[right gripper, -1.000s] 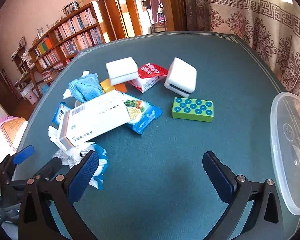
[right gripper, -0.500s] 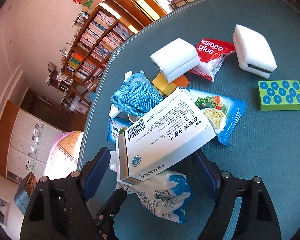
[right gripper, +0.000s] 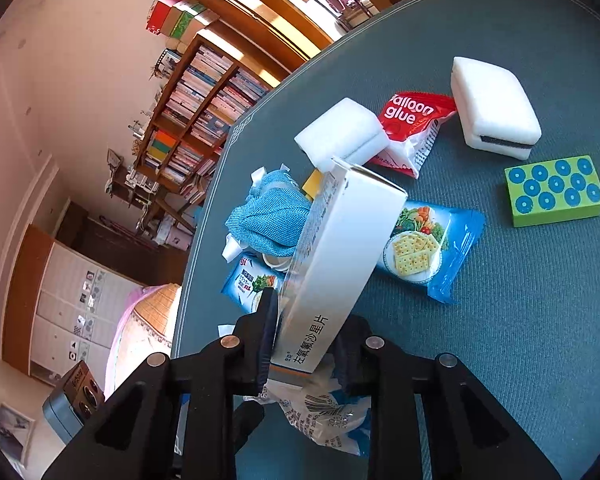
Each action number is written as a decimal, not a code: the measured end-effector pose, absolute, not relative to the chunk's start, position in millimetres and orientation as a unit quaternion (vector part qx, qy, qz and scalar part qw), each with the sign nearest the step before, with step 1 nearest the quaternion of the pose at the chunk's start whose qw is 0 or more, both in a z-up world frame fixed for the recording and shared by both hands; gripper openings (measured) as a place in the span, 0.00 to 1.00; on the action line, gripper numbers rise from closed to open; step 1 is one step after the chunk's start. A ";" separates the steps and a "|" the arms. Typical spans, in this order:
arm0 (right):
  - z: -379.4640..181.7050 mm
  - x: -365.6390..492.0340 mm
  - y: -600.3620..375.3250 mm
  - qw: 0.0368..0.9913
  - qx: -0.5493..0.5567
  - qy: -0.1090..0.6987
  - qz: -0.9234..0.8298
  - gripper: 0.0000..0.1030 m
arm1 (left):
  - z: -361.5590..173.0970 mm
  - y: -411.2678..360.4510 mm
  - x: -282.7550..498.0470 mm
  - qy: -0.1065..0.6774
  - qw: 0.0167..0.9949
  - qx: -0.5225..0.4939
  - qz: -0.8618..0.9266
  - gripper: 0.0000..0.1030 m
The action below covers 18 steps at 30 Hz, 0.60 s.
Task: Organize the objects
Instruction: 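Move the right gripper to the white medicine box and grasp it, then lift the white medicine box with the right gripper toward the clear tub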
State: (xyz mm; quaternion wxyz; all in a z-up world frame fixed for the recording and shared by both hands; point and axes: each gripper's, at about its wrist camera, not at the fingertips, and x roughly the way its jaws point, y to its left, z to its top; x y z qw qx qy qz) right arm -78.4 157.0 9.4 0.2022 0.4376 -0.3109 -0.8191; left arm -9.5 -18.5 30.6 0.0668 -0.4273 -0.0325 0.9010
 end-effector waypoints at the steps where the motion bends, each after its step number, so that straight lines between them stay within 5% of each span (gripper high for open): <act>1: 11.6 -78.1 159.8 0.200 0.435 -0.309 -0.822 0.25 | 30.9 -17.4 -8.5 -0.040 0.074 -0.431 0.898 1.00; 18: -2.5 -39.2 178.0 0.201 0.448 -0.272 -0.828 0.20 | 29.0 0.0 -2.7 -0.066 0.103 -0.454 0.882 1.00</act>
